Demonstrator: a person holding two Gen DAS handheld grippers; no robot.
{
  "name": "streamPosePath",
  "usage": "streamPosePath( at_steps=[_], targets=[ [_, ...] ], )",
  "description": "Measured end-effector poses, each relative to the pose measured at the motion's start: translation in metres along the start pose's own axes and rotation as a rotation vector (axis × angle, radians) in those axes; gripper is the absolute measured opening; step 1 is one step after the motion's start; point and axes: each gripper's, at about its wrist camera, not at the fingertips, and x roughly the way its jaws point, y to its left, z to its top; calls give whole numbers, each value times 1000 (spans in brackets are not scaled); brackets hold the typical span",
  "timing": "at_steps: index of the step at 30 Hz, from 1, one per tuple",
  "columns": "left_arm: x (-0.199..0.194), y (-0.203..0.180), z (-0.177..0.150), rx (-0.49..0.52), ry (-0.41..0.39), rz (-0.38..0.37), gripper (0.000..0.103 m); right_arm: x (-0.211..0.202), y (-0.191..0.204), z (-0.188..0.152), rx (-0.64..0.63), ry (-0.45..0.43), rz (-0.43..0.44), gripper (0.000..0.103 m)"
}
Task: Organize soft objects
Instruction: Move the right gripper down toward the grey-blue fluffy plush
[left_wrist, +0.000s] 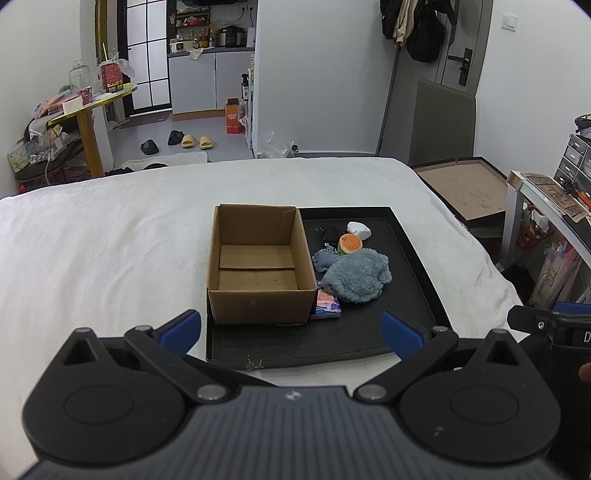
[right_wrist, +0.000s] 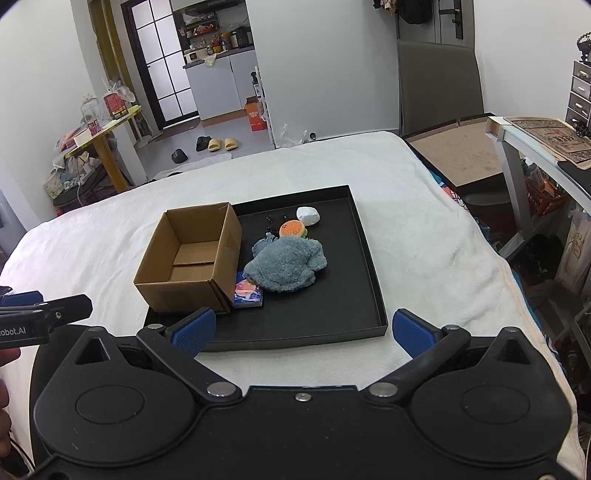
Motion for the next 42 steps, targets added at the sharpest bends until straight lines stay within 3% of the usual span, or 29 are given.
streamPosePath(
  at_steps=[15, 42],
  targets=[
    [19, 8, 5, -5, 6, 9, 103, 21, 3, 3, -7, 20, 10, 103],
    [106, 58, 18, -98, 49, 73, 101, 107, -8, 21, 73, 63, 41, 103]
  ],
)
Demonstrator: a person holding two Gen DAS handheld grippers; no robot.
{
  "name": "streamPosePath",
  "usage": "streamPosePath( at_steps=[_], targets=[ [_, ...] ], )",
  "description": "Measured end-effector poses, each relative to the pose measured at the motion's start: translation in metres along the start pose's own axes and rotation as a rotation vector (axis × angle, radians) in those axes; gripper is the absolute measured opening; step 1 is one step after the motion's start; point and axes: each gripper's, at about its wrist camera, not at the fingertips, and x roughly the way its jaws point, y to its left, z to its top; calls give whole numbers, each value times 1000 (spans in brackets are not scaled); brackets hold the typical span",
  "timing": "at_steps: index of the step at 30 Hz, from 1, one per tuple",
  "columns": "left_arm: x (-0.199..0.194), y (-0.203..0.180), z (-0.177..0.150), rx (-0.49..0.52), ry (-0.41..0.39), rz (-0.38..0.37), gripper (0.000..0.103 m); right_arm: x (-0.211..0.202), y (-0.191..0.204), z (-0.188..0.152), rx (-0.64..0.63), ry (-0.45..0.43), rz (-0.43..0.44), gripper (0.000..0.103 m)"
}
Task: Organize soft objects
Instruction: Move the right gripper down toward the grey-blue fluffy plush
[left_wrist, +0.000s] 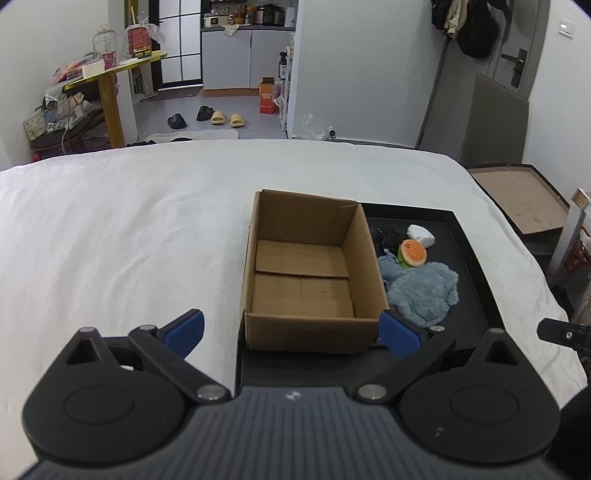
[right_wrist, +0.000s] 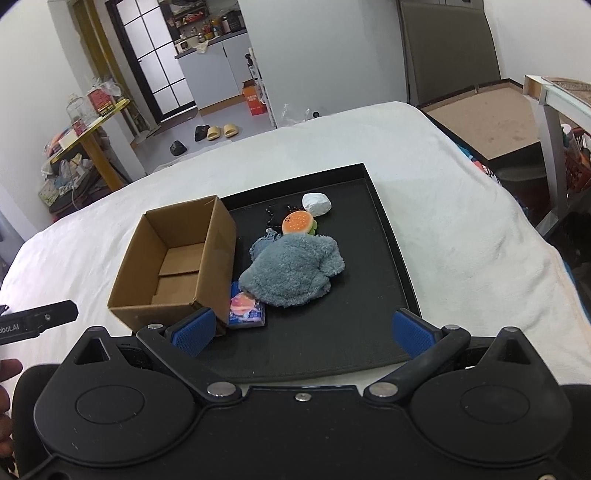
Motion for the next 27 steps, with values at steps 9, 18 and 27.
streamPosePath(
  at_steps=[9, 18, 27],
  targets=[
    [28, 8, 6, -25, 20, 15, 98, 34, -6, 9, 34, 53, 11, 97],
    [59, 12, 14, -19, 41, 20, 89, 74, -4, 24, 71, 100, 21, 94],
    [86, 5, 17, -24, 80, 33, 79, 102, -7, 34, 128, 108, 29, 95]
  ],
)
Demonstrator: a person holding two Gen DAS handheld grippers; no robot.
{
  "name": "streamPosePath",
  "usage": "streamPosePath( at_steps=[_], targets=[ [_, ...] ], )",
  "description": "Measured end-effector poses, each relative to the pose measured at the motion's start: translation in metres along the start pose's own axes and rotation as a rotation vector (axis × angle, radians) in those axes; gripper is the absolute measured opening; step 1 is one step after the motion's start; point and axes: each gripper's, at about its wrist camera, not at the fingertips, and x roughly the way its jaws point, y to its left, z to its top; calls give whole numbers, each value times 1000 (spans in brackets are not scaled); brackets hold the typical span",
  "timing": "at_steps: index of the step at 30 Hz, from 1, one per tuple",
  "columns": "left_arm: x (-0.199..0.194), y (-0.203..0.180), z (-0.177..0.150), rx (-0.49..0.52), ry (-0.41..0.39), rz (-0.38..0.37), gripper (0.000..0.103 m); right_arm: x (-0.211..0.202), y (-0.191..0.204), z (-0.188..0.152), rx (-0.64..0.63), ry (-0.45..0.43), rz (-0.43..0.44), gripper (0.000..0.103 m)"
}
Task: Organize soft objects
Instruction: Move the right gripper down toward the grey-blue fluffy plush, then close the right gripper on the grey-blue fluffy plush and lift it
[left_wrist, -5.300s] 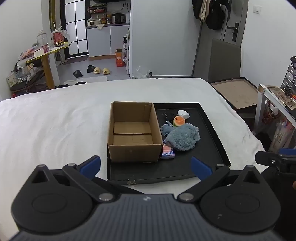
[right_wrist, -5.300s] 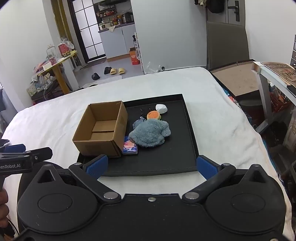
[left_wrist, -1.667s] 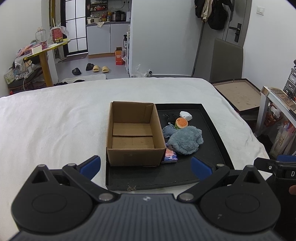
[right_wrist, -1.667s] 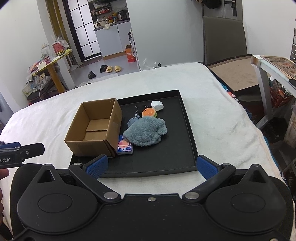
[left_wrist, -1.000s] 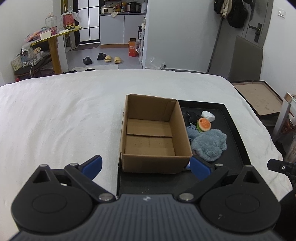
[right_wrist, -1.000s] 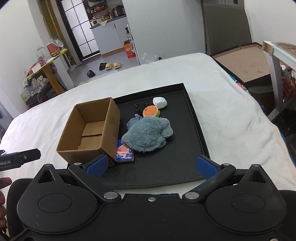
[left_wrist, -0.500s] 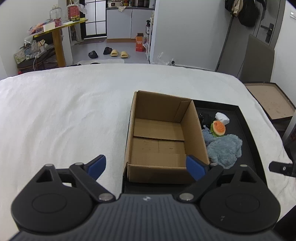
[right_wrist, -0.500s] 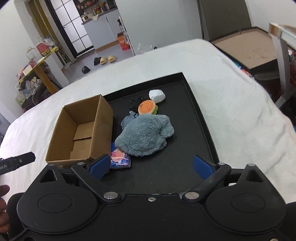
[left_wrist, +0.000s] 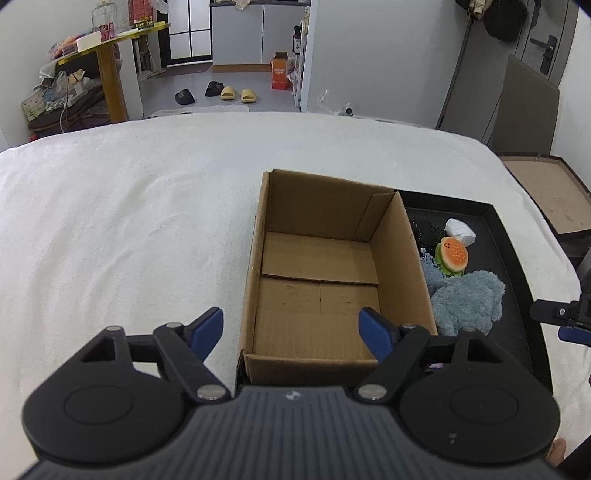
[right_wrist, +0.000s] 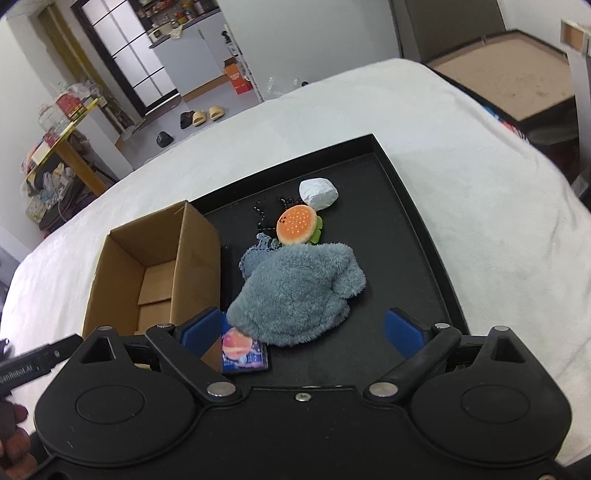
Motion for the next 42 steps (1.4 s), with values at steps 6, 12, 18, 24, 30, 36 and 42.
streamPosePath(
  at_steps=[6, 12, 18, 24, 30, 36, 42],
  targets=[
    [15, 0, -2, -9, 15, 39, 78, 22, -2, 0, 76, -8, -5, 95],
    [25, 4, -4, -21, 27, 48, 78, 45, 4, -1, 133, -23, 19, 96],
    [34, 6, 1, -40, 21, 65, 78, 70, 10, -2, 169, -24, -4, 99],
    [42, 4, -1, -36, 31, 73, 74, 83, 12, -7, 192, -24, -8, 103],
    [50, 3, -1, -38, 48, 98, 72, 97, 9, -8, 217, -4, -66, 103],
    [51, 5, -4, -51, 56, 123, 72, 117, 6, -14, 233, 18, -107, 103],
    [52, 11, -4, -93, 76, 138, 72, 107, -6, -22, 236, 42, -130, 103]
  ],
)
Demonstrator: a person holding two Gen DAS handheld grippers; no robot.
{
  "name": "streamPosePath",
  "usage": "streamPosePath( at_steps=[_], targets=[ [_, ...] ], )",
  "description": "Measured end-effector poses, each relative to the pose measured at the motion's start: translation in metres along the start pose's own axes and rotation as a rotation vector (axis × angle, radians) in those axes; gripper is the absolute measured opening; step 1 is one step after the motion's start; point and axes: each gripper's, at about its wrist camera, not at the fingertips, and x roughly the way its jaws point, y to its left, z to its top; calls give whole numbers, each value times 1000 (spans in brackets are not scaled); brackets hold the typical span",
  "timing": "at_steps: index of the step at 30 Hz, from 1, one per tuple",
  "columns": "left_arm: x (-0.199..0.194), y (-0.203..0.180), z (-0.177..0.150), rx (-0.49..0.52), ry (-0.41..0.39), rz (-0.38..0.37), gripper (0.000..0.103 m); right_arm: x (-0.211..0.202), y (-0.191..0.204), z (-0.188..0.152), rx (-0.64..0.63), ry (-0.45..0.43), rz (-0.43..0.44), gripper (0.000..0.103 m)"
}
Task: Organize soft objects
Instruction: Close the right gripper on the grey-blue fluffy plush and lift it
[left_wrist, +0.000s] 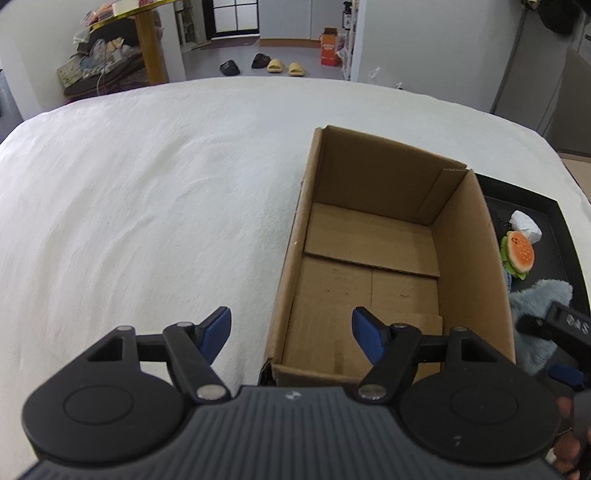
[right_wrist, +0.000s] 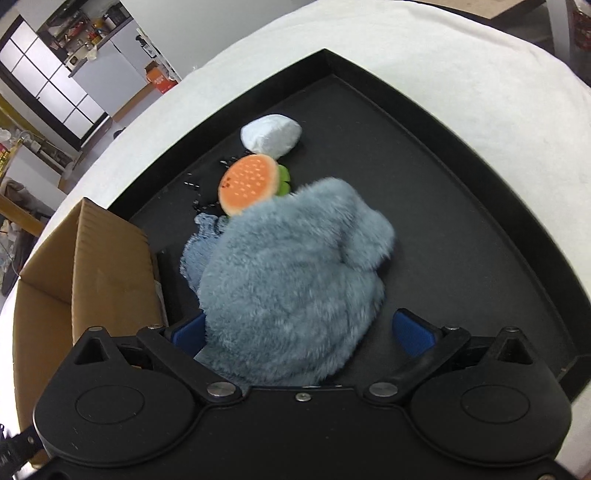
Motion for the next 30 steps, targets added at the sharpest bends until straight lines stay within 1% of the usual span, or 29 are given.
streamPosePath(
  at_steps=[2, 4, 6, 8, 12, 16, 20, 22, 24, 25, 26, 27, 28, 29, 30],
  targets=[
    [-2, 1, -1, -2, -4, 0, 72, -5, -4, -4, -24, -4, -29, 103],
    [-4, 1, -2, -2, -8, -2, 72, -12, -9, -7, -41, -17, -76, 101],
    [-5, 1, -3, -1, -8, -1, 72, -18, -15, -9, -35, -27, -122, 101],
    [-5, 1, -4, -1, -10, -2, 72, -24, -22, -10, -18, -33, -137, 101],
    [-7, 0, -5, 7, -15, 1, 72, -36, -27, -14, -25, -56, -130, 101],
    [-7, -1, -5, 13, -17, -3, 72, -39, -24, -5, -11, -89, -39, 102],
    [-6, -1, -5, 19, -7, -7, 72, -32, -13, 0, -23, -98, -6, 102],
    [-5, -2, -6, 24, -1, -8, 72, -25, -10, 0, -22, -91, -6, 102],
    [-3, -3, -6, 22, 4, -10, 72, -18, -8, 0, -33, -85, -26, 102],
    [-2, -3, -5, 18, 7, -14, 68, -16, -7, -1, -41, -81, -38, 101],
    [-1, -2, -5, 12, 12, -18, 62, -13, -7, -1, -50, -75, -44, 98],
    [2, -2, -5, 5, 20, -22, 58, -11, -7, -1, -59, -67, -44, 88],
    [4, -1, -4, -1, 25, -27, 48, -10, -7, -2, -69, -59, -41, 78],
    [5, -1, -4, -9, 29, -32, 39, -9, -7, -2, -85, -53, -46, 63],
    [6, 0, -4, -14, 28, -25, 36, -9, -6, -2, -102, -58, -45, 57]
  ],
)
